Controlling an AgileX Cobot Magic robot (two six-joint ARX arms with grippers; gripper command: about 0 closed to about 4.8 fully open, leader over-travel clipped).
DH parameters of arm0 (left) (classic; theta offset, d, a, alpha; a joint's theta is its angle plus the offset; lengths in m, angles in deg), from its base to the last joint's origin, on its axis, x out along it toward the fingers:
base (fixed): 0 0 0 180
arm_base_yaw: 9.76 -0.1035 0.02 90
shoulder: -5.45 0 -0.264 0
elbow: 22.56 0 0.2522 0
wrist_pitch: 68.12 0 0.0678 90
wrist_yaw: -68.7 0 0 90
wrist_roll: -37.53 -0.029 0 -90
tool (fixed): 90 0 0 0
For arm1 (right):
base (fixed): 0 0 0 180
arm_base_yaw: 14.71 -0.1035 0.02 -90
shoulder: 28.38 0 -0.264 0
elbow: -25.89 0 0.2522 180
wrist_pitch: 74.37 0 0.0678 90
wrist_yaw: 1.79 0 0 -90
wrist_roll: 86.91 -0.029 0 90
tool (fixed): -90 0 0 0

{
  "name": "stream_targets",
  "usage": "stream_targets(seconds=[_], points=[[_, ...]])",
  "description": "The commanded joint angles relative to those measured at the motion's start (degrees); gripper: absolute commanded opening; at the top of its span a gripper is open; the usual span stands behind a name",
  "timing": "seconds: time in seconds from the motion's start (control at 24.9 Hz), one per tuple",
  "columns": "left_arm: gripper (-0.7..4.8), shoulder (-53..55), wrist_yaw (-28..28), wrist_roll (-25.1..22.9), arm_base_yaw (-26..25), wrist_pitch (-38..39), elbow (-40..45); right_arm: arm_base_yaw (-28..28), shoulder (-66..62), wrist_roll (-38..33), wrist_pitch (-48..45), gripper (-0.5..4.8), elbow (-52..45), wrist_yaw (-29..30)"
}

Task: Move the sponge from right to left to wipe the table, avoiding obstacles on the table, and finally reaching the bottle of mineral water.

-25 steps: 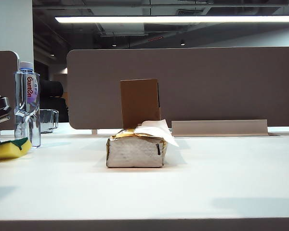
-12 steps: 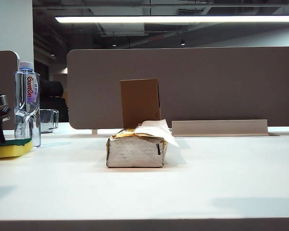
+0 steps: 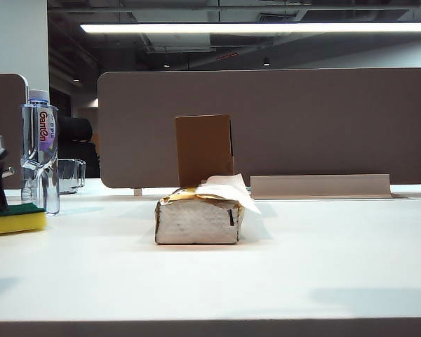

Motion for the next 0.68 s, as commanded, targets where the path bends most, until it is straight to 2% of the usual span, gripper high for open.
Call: stream_targets(seconds=[0.04,0.2,0.4,0.56,0.68], points=[[3.5,-1.86,-0.44,-0.2,0.0,-0.28,-0.09,-0.02,0.07,-0.02,0.0,2.92,0.17,0.15],[3.51,-3.04,-0.52,-0.55,0.0,0.31,-0.28,-0.02,0.07,-0.02,0.04,2.92,0.17,0.33],[3.5,-4.24,-0.85,-0.57,0.07,6.73,-3.26,-0.02,0.09,-0.02,0.02,2.92,0.17,0.33],[3.5,-7.91,-5.27,-0.5,0.22,9.03,-5.31,-0.02,0.09,0.42,-0.02,2.92,0.17,0.28],[3.5,-11.52,-5.33,-0.55,1.18,10.03,-5.31,-0.02,0.09,0.44,-0.5,2.92,0.17,0.26]])
